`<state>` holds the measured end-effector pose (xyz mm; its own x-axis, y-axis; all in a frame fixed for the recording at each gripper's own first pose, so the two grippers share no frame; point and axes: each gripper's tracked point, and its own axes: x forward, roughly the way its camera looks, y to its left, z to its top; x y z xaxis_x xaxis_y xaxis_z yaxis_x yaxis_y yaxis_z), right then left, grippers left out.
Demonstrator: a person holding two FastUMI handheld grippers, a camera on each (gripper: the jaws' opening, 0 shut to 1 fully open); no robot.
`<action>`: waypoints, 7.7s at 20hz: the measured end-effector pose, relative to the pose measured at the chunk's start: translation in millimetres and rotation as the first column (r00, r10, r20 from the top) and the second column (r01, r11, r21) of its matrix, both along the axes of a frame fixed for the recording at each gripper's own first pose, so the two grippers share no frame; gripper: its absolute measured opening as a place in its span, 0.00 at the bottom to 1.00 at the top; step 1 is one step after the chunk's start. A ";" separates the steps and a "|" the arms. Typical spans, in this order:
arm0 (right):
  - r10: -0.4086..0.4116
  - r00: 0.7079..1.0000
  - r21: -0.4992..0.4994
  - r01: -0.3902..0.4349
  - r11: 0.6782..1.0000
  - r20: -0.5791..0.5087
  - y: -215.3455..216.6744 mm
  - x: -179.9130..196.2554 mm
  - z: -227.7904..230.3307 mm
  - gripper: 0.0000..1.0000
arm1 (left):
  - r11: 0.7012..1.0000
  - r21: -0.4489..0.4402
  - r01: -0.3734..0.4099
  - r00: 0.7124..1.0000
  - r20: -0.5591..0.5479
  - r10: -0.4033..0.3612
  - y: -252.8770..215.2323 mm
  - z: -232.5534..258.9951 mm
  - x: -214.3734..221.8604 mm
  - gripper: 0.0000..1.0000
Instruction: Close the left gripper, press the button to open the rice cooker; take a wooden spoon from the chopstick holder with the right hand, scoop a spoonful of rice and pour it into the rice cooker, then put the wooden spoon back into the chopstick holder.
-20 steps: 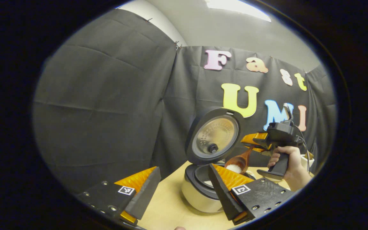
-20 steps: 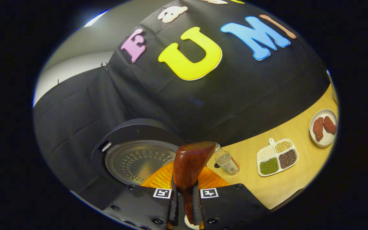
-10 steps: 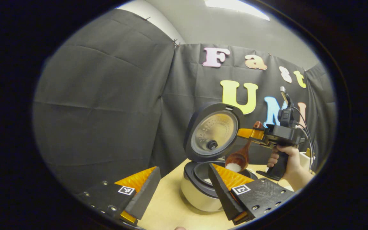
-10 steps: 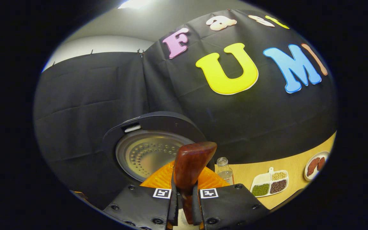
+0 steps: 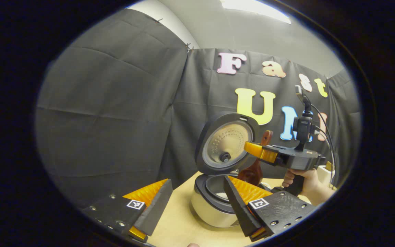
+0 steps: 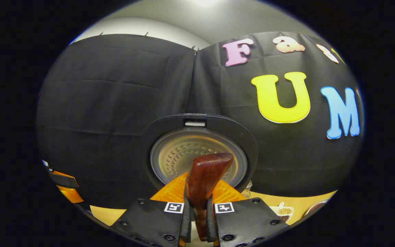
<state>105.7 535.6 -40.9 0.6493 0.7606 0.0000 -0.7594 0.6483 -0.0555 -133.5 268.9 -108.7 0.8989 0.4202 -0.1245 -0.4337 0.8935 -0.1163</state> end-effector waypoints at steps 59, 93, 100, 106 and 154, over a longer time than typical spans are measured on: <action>-0.645 0.575 0.114 0.784 0.610 -0.503 -614.3 -8.8 -100.7 0.19 | 0.952 0.000 0.307 0.951 -0.021 -0.307 -247.3 3.5 92.9 0.92; -0.797 0.574 0.042 0.816 0.577 -0.191 -622.7 -97.0 -43.6 0.98 | 0.981 0.191 0.035 0.997 0.066 -0.048 -104.2 133.0 69.9 0.92; -0.707 0.696 -0.045 0.708 0.705 -0.125 -553.5 -107.1 -70.3 0.98 | 0.985 0.138 0.102 0.994 0.026 -0.106 -65.0 173.9 122.3 0.94; -0.656 0.745 -0.032 0.657 0.753 -0.121 -531.4 -122.6 -85.1 0.98 | 0.994 0.103 0.043 0.999 -0.012 -0.042 -12.2 192.2 195.4 0.92; -0.464 0.860 0.062 0.485 0.872 -0.212 -507.6 -177.8 -122.5 0.98 | 0.995 -0.065 0.076 0.855 -0.508 -0.099 -131.4 -74.4 147.4 0.97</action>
